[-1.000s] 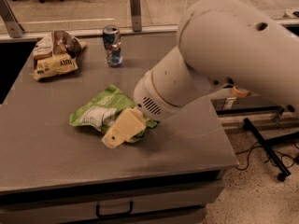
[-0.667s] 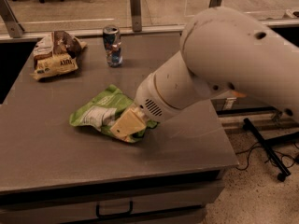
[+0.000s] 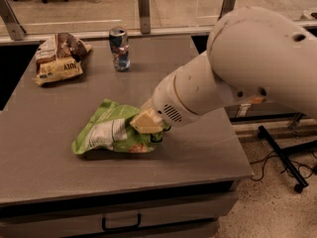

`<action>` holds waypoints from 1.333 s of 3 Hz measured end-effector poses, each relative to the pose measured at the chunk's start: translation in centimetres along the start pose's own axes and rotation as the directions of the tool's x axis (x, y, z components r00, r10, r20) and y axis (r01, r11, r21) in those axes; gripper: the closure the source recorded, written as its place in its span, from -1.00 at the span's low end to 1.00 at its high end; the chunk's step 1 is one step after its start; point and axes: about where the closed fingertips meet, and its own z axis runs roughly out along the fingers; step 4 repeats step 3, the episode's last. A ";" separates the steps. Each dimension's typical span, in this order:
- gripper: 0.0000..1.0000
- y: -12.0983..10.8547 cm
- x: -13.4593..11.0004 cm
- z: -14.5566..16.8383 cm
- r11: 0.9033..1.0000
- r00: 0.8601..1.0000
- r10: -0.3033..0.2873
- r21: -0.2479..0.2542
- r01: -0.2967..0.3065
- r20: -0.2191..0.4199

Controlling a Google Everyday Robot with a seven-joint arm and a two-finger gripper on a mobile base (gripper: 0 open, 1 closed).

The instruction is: Pick green rice chip bag

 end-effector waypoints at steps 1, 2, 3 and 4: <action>1.00 -0.6 -0.7 -2.6 0.998 0.997 -0.061 -0.006 0.062 0.043; 1.00 -0.7 -1.7 -5.3 0.991 0.987 -0.128 -0.028 0.131 0.096; 1.00 -0.7 -1.7 -5.3 0.991 0.987 -0.128 -0.027 0.131 0.096; 1.00 -0.7 -1.7 -5.3 0.991 0.987 -0.128 -0.027 0.131 0.096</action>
Offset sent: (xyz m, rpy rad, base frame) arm -0.0067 -0.0427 0.0758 0.1064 -0.1198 0.1857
